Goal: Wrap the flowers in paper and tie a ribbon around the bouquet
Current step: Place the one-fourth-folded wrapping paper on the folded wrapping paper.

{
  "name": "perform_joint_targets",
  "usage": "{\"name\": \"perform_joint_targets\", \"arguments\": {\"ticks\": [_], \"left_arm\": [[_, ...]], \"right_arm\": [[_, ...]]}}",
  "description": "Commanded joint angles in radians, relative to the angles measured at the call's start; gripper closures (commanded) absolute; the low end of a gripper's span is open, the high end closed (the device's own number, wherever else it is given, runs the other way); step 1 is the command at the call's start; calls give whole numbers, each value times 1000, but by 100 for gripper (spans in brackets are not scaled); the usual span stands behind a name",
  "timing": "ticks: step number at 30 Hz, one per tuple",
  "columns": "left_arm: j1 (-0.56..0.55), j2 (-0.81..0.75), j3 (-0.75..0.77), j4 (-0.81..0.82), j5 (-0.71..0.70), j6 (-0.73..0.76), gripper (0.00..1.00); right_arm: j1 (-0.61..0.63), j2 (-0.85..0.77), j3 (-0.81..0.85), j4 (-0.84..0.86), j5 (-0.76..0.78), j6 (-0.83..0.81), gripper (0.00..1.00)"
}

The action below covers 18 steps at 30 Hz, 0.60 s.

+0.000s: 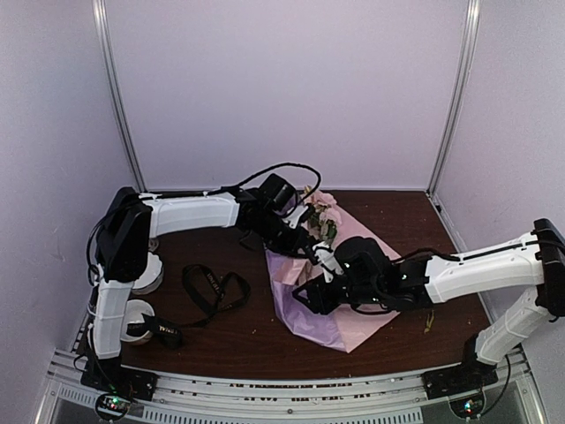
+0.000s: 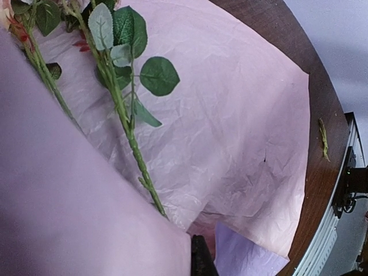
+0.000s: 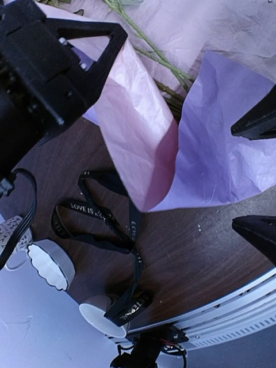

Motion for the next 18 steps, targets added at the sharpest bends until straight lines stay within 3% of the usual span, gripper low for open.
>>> {"name": "perform_joint_targets", "arguments": {"ticks": [1, 9, 18], "left_arm": [[7, -92, -84, 20, -17, 15, 100], [84, -376, -470, 67, -100, -10, 96], [117, -458, -649, 13, -119, 26, 94]], "right_arm": [[-6, 5, -33, -44, 21, -5, 55], [-9, -21, -95, -85, 22, 39, 53], [-41, -147, -192, -150, -33, 19, 41]]}}
